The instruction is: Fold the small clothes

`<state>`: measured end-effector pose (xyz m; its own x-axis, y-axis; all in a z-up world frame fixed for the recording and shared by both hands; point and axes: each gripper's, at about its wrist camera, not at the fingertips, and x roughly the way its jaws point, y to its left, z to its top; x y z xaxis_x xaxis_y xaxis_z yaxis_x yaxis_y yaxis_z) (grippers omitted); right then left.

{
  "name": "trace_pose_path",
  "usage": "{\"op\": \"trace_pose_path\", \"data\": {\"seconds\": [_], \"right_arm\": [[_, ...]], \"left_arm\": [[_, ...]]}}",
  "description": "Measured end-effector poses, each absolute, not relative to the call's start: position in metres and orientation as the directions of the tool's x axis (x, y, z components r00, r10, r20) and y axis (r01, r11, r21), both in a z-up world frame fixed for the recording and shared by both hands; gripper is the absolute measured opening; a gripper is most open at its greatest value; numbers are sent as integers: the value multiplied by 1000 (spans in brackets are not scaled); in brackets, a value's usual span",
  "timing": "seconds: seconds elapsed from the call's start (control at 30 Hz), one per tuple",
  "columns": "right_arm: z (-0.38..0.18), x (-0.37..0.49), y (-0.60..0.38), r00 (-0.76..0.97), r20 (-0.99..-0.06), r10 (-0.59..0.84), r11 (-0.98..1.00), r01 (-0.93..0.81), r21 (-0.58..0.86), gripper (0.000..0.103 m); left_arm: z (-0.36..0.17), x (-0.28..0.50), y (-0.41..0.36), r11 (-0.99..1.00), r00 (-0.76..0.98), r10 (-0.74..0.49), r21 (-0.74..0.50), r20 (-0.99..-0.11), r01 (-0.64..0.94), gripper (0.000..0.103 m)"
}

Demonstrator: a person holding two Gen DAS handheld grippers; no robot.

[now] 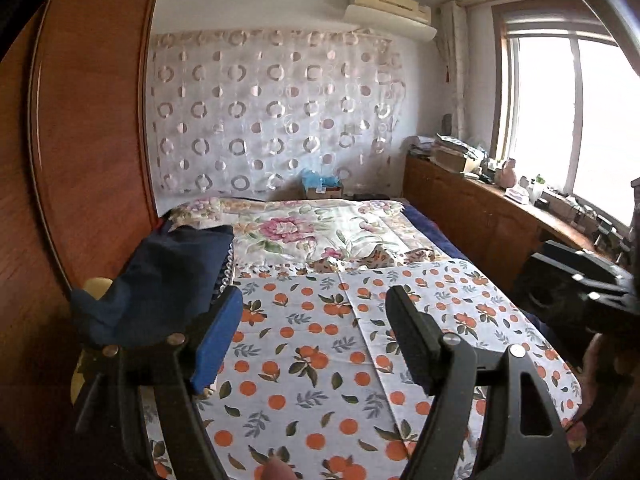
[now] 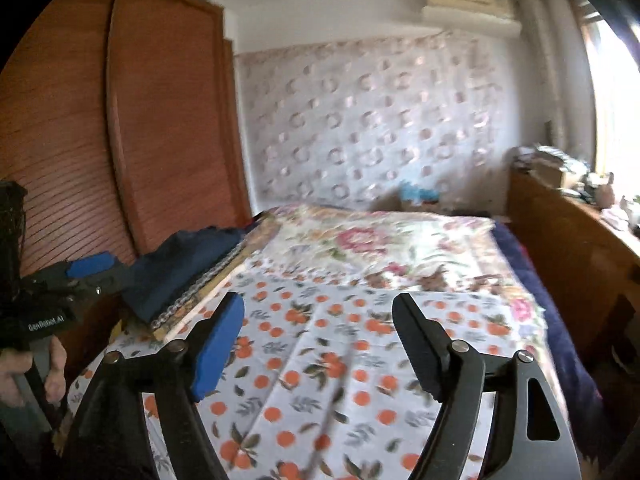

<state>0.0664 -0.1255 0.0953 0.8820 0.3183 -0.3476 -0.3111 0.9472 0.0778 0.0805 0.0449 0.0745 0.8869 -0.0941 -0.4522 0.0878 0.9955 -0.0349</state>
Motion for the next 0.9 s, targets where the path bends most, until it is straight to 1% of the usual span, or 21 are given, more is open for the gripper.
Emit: {"op": "trace_pose_path", "data": {"seconds": [0.2, 0.27, 0.33, 0.57, 0.9], "right_arm": [[97, 27, -121, 906, -312, 287, 958, -268, 103, 78], [91, 19, -117, 906, -311, 285, 958, -266, 105, 78], [90, 12, -113, 907, -311, 283, 959, -263, 105, 78], [77, 22, -105, 911, -308, 274, 962, -252, 109, 78], [74, 30, -109, 911, -314, 267, 963, -242, 116, 78]], "left_arm": [[79, 69, 23, 998, 890, -59, 5, -452, 69, 74], [80, 65, 20, 999, 890, -43, 7, -454, 52, 75], [80, 62, 17, 998, 889, -55, -5, -454, 59, 75], [79, 57, 17, 998, 887, -65, -19, -458, 63, 75], [81, 57, 17, 998, 887, -59, -18, -458, 57, 75]]}}
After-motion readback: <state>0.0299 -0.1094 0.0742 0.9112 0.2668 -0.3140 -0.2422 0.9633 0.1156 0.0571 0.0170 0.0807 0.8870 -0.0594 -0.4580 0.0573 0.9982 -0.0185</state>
